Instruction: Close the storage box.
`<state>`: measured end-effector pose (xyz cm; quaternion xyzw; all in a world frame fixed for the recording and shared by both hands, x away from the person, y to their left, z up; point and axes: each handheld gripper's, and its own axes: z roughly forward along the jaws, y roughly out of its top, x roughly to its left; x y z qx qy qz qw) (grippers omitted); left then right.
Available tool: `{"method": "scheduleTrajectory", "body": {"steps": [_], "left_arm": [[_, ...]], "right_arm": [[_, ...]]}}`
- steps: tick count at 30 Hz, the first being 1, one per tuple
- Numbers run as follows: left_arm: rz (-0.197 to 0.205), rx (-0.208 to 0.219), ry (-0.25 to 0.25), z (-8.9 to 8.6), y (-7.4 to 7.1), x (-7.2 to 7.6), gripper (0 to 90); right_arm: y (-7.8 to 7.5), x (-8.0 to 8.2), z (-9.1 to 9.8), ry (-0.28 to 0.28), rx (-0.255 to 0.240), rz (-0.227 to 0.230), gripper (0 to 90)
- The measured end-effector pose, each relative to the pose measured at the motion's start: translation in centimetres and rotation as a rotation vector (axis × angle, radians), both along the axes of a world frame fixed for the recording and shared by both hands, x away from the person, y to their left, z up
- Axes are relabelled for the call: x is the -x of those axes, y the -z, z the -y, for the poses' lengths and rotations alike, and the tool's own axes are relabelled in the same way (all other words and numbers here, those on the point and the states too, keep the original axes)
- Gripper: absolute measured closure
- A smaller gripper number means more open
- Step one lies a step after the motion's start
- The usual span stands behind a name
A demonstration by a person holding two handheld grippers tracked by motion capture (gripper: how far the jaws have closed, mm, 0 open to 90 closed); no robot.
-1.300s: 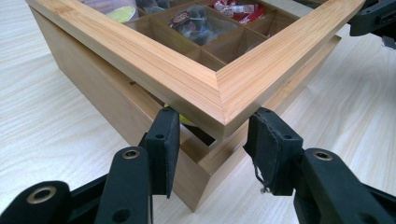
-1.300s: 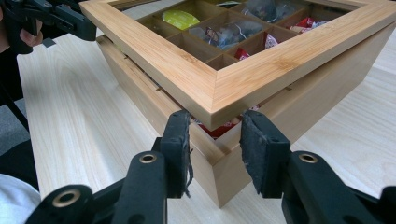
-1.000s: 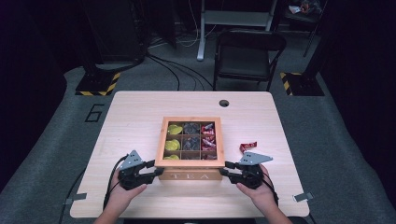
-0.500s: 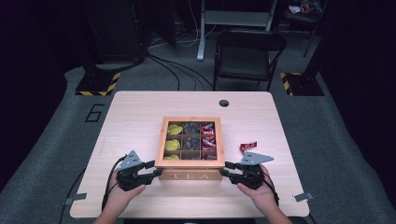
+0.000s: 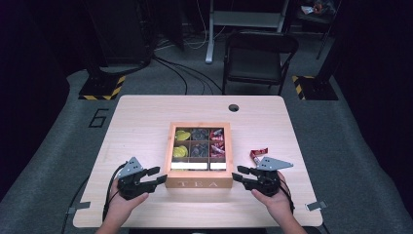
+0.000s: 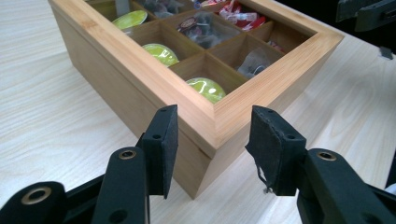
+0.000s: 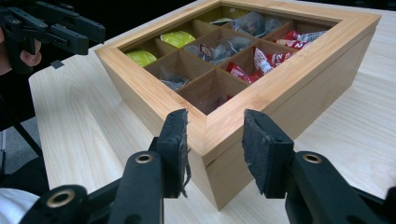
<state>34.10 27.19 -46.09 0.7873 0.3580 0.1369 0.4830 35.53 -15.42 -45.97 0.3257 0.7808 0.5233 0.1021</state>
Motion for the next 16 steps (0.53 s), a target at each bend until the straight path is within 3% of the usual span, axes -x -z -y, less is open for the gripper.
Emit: {"method": "scheduleTrajectory", "body": {"steps": [7,16], "left_arm": [[-0.026,0.011,-0.027,-0.5,0.2,-0.3,46.0],[-0.009,0.009,-0.118,-2.4,0.4,-1.1,41.2]], "right_arm": [[0.2,-0.3,0.0,0.017,0.025,0.0,52.6],[0.7,-0.9,0.6,0.049,0.043,-0.005,46.9]]}}
